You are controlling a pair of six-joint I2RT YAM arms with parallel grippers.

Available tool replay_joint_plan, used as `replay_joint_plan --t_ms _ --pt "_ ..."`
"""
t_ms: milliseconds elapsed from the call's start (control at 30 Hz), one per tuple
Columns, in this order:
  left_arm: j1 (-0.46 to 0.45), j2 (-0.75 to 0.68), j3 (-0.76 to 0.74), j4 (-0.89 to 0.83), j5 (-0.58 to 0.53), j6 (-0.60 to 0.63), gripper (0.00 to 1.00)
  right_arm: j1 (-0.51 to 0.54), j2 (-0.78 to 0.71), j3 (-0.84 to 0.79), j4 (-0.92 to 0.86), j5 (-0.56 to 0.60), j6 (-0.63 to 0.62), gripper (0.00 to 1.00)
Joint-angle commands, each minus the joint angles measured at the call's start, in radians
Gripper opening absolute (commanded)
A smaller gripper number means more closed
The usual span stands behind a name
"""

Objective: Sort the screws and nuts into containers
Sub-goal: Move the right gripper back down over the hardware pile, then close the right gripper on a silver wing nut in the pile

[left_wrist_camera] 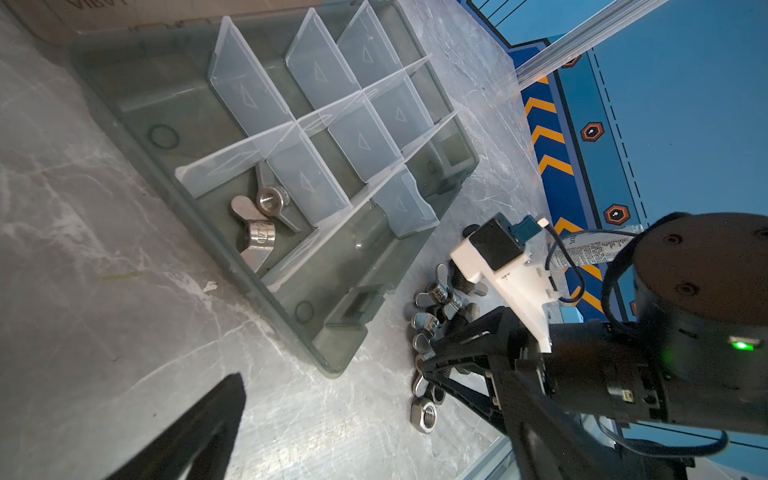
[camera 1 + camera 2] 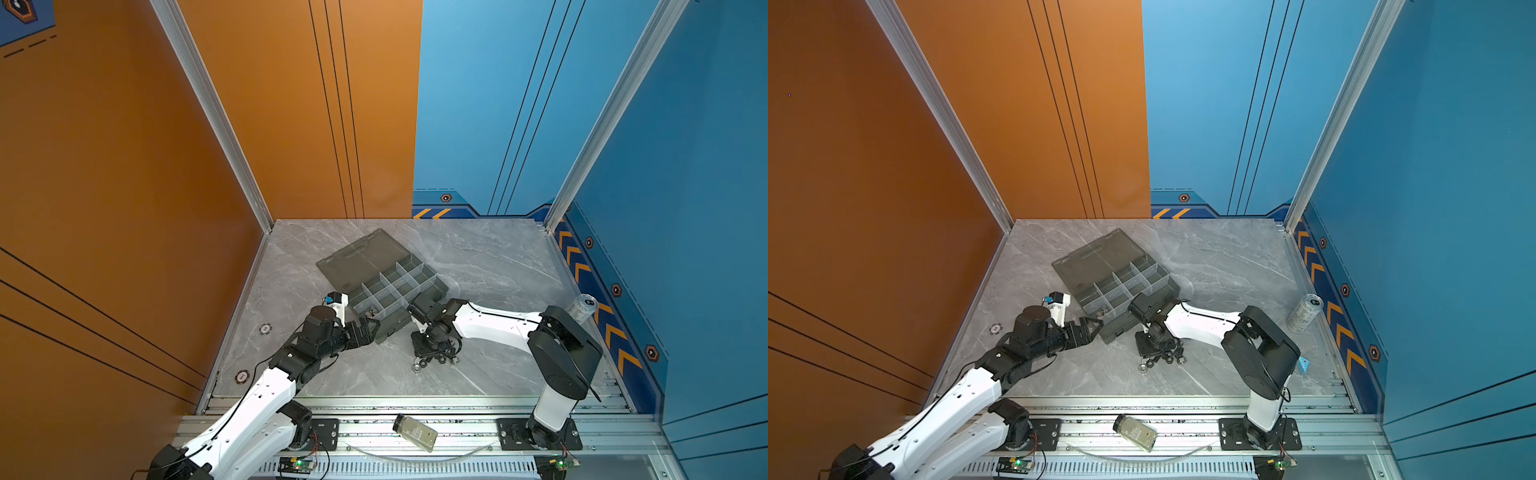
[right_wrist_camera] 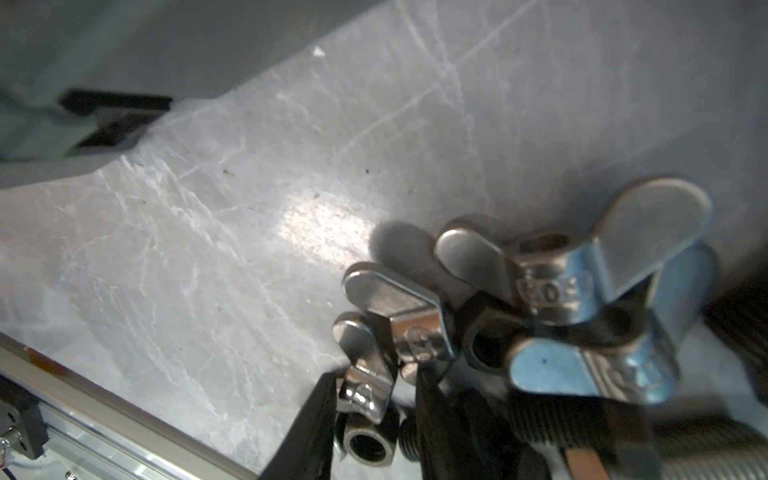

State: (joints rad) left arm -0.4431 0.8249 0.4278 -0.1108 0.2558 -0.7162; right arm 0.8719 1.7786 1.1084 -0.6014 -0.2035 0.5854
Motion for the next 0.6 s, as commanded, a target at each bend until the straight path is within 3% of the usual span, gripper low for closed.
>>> replay_joint_plan --t_ms 0,567 --pt "0.006 -0.003 0.002 0.019 0.020 0.003 0.98 0.020 0.028 0.027 -0.045 0.032 0.016 0.35" --pt "0.006 -0.004 -0.009 0.027 0.023 0.001 0.98 0.052 0.072 0.072 -0.083 0.098 0.024 0.34"
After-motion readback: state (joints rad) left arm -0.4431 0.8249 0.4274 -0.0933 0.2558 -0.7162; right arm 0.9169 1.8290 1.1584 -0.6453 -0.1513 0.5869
